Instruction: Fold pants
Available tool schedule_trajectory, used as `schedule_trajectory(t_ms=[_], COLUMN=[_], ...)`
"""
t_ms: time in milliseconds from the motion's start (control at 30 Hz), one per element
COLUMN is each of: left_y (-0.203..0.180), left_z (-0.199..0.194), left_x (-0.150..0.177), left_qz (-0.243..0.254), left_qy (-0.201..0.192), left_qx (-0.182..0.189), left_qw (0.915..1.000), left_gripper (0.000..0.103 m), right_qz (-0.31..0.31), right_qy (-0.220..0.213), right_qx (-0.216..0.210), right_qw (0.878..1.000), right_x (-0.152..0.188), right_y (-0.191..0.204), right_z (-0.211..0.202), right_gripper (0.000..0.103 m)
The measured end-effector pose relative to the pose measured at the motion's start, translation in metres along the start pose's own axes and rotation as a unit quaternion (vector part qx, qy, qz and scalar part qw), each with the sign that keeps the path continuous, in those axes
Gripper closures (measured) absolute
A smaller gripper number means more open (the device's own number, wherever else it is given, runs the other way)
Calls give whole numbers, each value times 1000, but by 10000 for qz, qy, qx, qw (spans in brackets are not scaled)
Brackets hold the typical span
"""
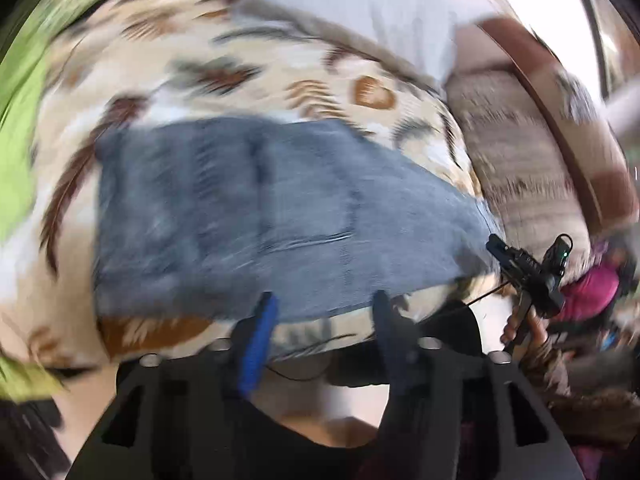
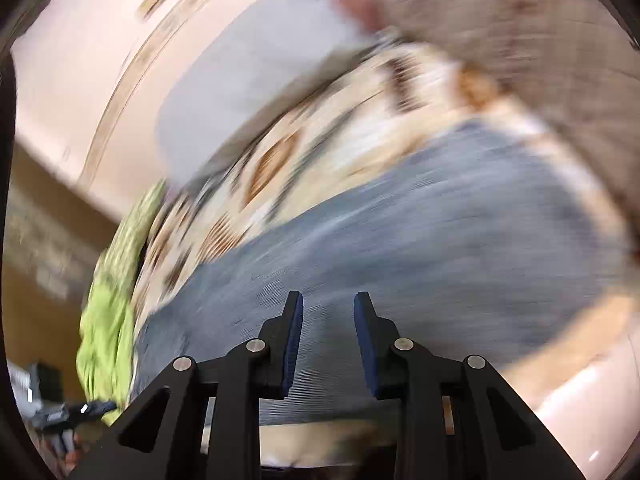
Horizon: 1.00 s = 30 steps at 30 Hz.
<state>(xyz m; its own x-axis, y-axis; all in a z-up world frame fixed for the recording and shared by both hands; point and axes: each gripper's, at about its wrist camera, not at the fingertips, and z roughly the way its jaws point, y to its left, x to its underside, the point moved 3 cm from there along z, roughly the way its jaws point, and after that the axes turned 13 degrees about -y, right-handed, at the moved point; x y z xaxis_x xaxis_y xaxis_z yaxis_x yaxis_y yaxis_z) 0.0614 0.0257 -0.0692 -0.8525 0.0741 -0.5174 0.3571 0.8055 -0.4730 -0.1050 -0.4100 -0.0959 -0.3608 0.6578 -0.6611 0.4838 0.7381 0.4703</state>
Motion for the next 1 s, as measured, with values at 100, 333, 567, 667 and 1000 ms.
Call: schedule_trajectory(t_ms=[100,333,567,667,1000], left_y=[-45,-142,-227,-249,-317], left_z=[33,132,231,259,324], left_x=[-13,-43,-56,-61,-84], left_qz=[498,1290,1505,1501,1258], left_qy=[290,1011,1463,1542,1853], left_qx=[69,-52,-28,30,85], left_qw=[9983,9865,9777,9766,9746], left_gripper=[46,46,47,47,47], right_qz=[544,1667,2044,1814,-718], right_qy=[-466,-809,-935,-994,-1172], right_qx=[329,358,-221,-454,-396], right_qw=[9969,9820,9742,9773,9897], right_x=[-7,16,12,7,-3], right_y=[-51,-129,-140,-129,-51], right_z=[-35,-65,-38,-28,-34], right_gripper=[67,57,48,55,85])
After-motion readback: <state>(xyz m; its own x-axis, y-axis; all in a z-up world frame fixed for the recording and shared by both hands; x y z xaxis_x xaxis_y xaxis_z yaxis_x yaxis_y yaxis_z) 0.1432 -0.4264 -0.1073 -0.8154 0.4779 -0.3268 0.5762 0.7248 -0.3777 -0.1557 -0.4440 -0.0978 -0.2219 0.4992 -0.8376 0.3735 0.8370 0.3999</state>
